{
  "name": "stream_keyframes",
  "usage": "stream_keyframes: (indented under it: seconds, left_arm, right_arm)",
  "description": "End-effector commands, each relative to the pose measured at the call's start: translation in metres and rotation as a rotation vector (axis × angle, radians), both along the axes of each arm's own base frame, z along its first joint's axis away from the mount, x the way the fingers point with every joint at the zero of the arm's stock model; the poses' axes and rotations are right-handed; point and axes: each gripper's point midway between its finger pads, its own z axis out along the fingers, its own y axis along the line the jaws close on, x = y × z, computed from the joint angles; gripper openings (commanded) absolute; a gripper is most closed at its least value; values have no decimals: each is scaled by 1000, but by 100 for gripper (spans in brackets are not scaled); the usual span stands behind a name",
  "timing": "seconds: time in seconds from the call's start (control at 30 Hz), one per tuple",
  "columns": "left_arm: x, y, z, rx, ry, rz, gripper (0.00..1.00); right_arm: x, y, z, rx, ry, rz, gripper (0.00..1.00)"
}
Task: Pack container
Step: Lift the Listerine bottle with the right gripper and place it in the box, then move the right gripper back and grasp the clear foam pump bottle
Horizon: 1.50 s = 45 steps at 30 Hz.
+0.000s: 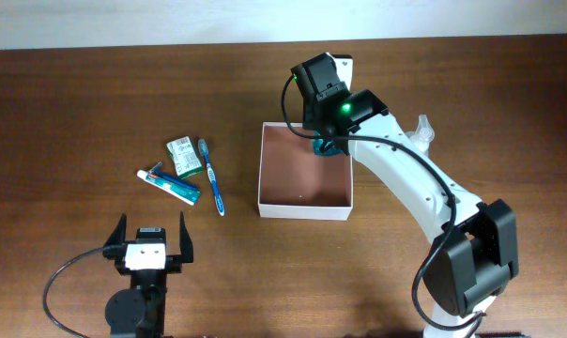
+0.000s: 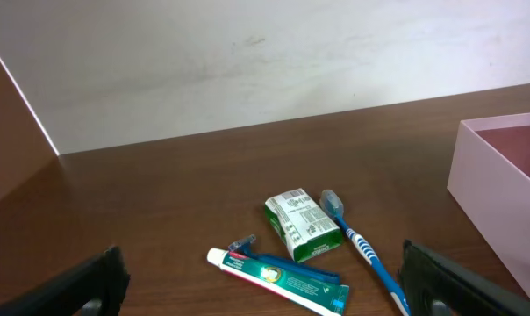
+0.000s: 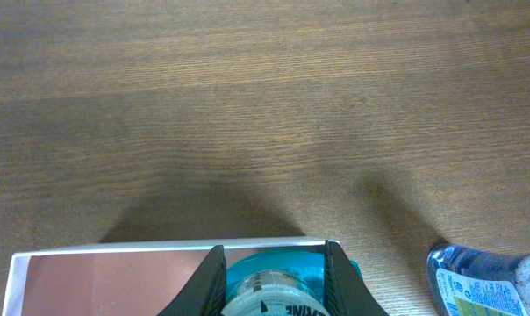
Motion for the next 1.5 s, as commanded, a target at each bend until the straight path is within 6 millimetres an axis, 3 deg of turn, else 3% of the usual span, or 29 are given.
stream_keyframes:
  seconds: [0.0, 0.1, 0.37, 0.53, 0.6, 0.8, 0.87, 0.93, 1.2, 1.47]
  left_arm:
    - [0, 2, -1, 13, -2, 8, 99]
    - [0, 2, -1, 13, -2, 8, 99]
    - [0, 2, -1, 13, -2, 8, 99]
    - [0, 2, -1, 13, -2, 8, 99]
    - [0, 2, -1, 13, -2, 8, 99]
    - [0, 2, -1, 13, -2, 8, 99]
    - [0, 2, -1, 13, -2, 8, 99]
    - [0, 2, -1, 13, -2, 8, 99]
    - [0, 2, -1, 13, -2, 9, 99]
    - [0, 2, -1, 13, -2, 8, 100]
  right_arm:
    - [7, -1, 21, 0, -65, -31, 18]
    - [8, -1, 12, -8, -50, -31, 19]
    - [9, -1, 9, -12, -44, -30, 44]
    - [9, 0, 10, -13, -45, -28, 47]
    - [10, 0, 17, -27, -55, -4, 49]
    - [0, -6, 86, -12, -137, 27, 49]
    - [-11, -20, 116, 1, -161, 11, 52]
    - [-22, -33, 121, 2, -136, 4, 54]
    - [-73, -86, 89, -79, 139, -48, 47]
    - [-79, -146, 80, -72, 216, -191, 47]
